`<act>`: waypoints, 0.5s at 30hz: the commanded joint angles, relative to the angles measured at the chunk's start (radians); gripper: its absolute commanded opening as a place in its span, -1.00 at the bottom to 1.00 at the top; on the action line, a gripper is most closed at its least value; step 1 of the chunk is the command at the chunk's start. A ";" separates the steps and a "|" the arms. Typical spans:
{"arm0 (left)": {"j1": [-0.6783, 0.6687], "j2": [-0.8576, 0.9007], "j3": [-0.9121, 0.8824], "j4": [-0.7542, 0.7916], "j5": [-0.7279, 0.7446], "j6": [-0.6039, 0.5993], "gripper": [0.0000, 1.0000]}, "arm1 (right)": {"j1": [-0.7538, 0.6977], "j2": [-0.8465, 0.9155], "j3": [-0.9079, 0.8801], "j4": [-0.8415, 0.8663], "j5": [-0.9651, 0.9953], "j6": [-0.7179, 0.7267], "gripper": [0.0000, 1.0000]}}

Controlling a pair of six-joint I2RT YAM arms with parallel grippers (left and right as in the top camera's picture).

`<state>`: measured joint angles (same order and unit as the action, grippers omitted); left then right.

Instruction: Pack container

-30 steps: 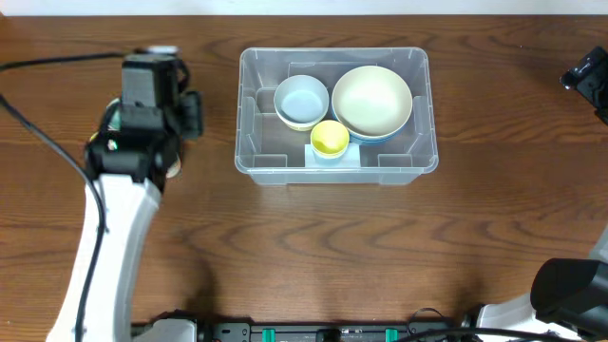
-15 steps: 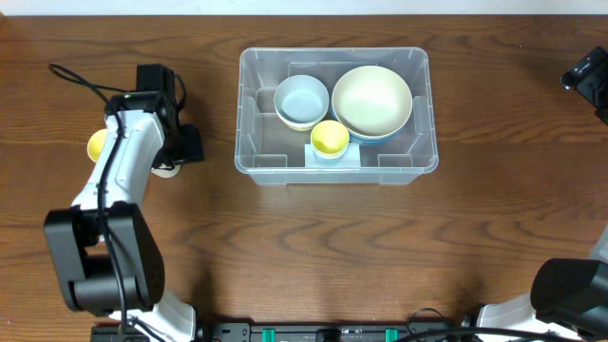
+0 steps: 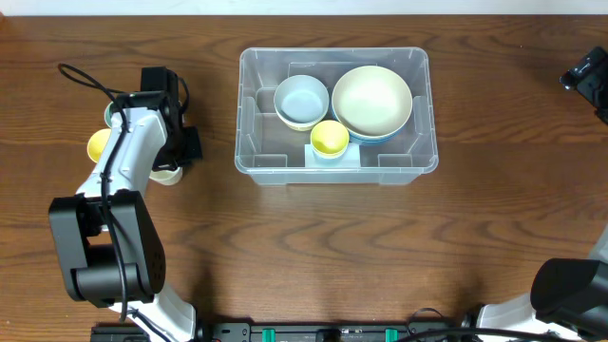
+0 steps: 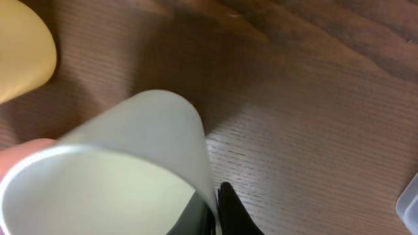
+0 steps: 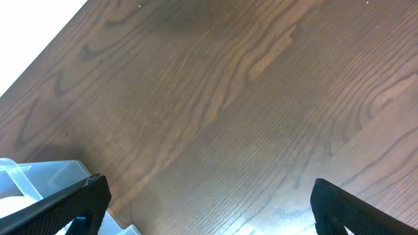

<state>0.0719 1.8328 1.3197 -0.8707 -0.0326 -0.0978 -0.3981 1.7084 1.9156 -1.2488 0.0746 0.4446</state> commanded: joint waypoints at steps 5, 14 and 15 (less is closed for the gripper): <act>-0.001 -0.057 0.000 -0.008 0.070 0.004 -0.88 | -0.002 0.005 -0.001 -0.001 0.000 0.014 0.99; -0.073 -0.379 0.007 -0.012 0.181 0.090 -0.88 | -0.002 0.005 -0.001 -0.001 0.000 0.014 0.99; -0.089 -0.422 0.007 -0.011 0.181 0.101 -0.88 | -0.002 0.005 -0.001 -0.001 0.000 0.015 0.99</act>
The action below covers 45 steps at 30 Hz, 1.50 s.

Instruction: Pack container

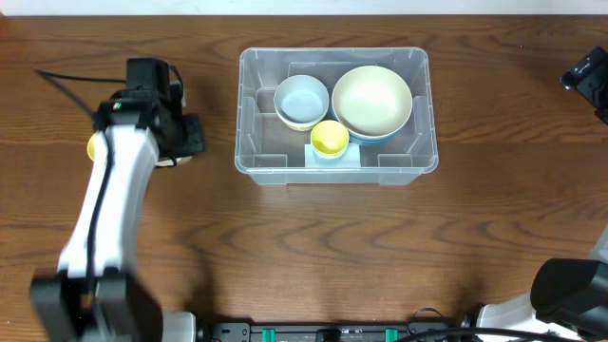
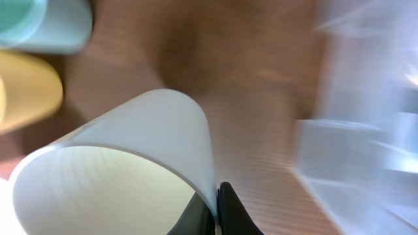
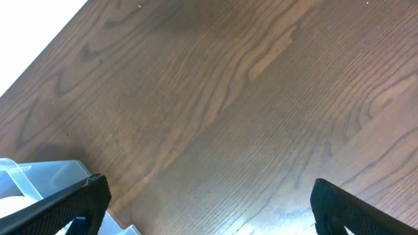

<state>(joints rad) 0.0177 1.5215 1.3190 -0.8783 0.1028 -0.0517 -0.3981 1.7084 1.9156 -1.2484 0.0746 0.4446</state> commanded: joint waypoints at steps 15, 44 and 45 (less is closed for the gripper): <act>-0.471 -0.228 0.007 0.299 0.048 0.129 -0.89 | -0.002 0.005 -0.001 -0.001 0.000 0.014 0.98; -0.637 0.105 0.007 0.335 0.043 0.201 -0.88 | -0.002 0.005 -0.001 -0.001 0.000 0.015 0.98; -0.637 0.106 0.007 0.324 0.043 0.201 -0.88 | -0.002 0.005 -0.001 -0.001 0.000 0.014 0.99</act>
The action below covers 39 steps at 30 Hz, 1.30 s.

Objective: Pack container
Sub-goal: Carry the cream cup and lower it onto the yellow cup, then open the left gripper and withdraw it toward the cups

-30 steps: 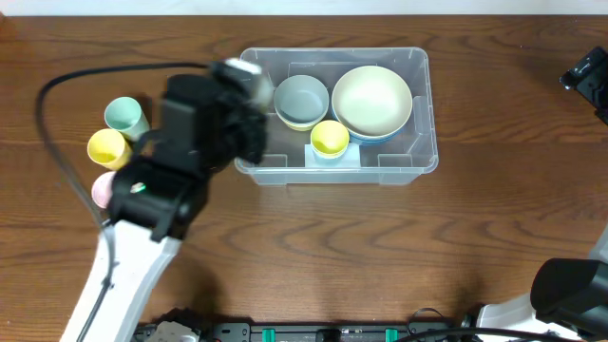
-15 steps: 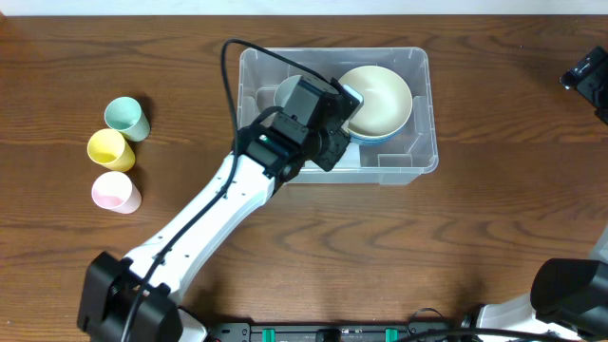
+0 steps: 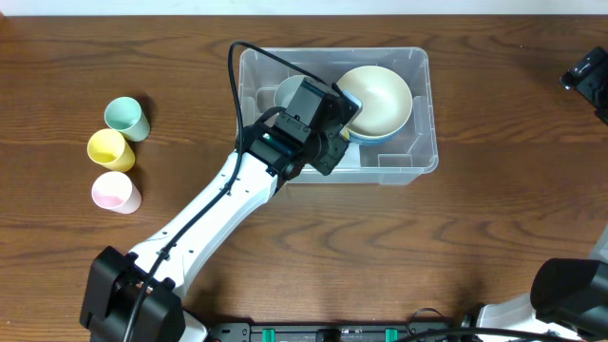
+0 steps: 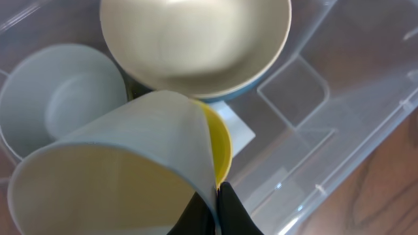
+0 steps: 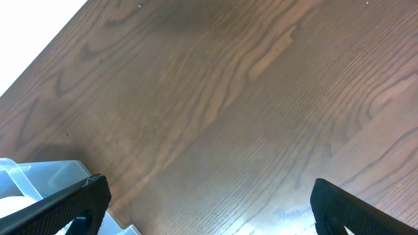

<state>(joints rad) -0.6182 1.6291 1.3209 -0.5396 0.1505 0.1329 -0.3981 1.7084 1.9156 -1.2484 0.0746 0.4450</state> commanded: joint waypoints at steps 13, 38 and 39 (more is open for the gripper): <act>-0.001 -0.002 0.005 -0.001 -0.005 0.017 0.18 | -0.002 0.005 -0.001 -0.001 0.000 0.014 0.98; 0.621 -0.237 0.102 -0.227 -0.270 -0.166 0.44 | -0.002 0.005 -0.001 -0.001 0.000 0.014 0.98; 0.657 -0.212 0.102 -0.212 -0.258 -0.166 0.44 | -0.002 0.005 -0.001 -0.001 0.000 0.014 0.99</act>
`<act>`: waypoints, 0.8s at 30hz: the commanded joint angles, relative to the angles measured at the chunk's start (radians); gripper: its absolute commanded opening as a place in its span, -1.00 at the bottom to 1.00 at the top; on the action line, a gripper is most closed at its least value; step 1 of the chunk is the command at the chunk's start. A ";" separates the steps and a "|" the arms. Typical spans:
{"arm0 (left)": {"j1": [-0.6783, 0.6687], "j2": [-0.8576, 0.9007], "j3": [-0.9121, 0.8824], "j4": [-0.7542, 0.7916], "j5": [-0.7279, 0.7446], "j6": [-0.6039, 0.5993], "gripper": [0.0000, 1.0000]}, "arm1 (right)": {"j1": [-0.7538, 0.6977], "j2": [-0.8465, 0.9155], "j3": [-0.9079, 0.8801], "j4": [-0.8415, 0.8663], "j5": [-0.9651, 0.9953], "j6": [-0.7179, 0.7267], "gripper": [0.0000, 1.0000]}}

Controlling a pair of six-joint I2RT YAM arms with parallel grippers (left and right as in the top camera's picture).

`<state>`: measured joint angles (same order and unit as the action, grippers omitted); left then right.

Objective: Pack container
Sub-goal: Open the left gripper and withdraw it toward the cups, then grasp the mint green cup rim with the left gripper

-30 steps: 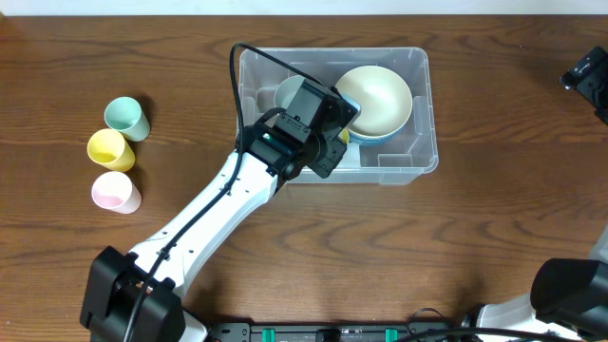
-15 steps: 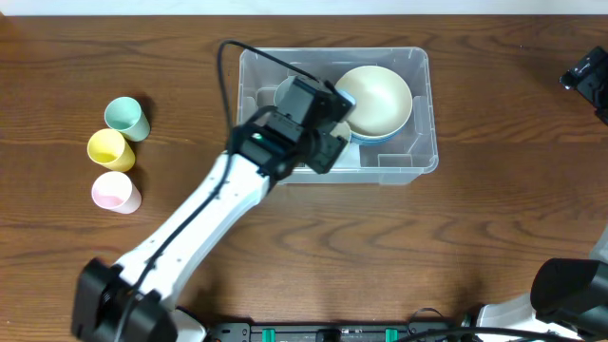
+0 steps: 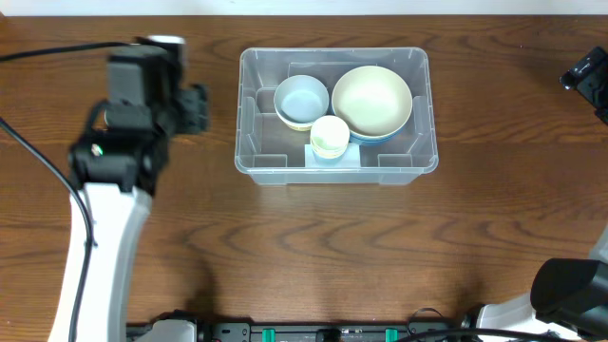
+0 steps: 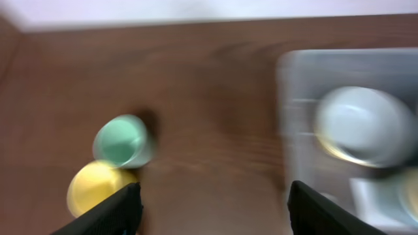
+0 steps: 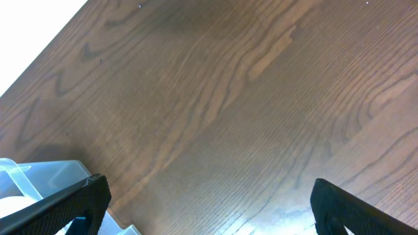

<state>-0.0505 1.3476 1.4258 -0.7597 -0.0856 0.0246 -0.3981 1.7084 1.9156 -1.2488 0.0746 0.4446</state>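
The clear plastic container (image 3: 285,169) stands at the table's middle. Inside it are a pale blue bowl (image 3: 301,99), a large cream bowl (image 3: 371,100) and a white cup (image 3: 330,134) nested upright in a yellow cup. My left gripper (image 4: 212,210) is open and empty, above the table left of the container. Below it the left wrist view shows a green cup (image 4: 119,141) and a yellow cup (image 4: 95,189); the image is blurred. In the overhead view my arm hides these cups. My right gripper (image 5: 209,209) is open and empty over bare wood at the far right.
The left arm (image 3: 106,218) runs from the front edge up the table's left side. A black cable (image 3: 38,52) loops at the back left. In the right wrist view a corner of the container (image 5: 39,173) shows at the lower left.
The white cup has left my left gripper and now sits in the yellow cup inside the container. The left gripper has opened and moved from over the container to the table's left side.
My left gripper was shut on the white cup on the table at the left, by the other cups. Then it held the cup higher, nearer the container, then over the container's yellow cup. Now the cup is nested there. The right arm has not moved.
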 commanded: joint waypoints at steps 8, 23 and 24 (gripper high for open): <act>0.235 0.328 -0.003 0.185 0.051 0.013 0.44 | -0.002 0.005 -0.001 -0.001 0.000 0.014 0.98; 0.251 0.587 -0.003 0.277 0.036 0.137 0.44 | -0.002 0.005 -0.001 -0.001 0.000 0.014 0.99; 0.254 0.590 -0.003 0.278 0.036 0.137 0.44 | -0.002 0.005 -0.001 -0.001 0.000 0.014 0.98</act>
<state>0.1898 1.9259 1.4250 -0.4885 -0.0406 0.1364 -0.3981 1.7084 1.9156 -1.2488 0.0746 0.4446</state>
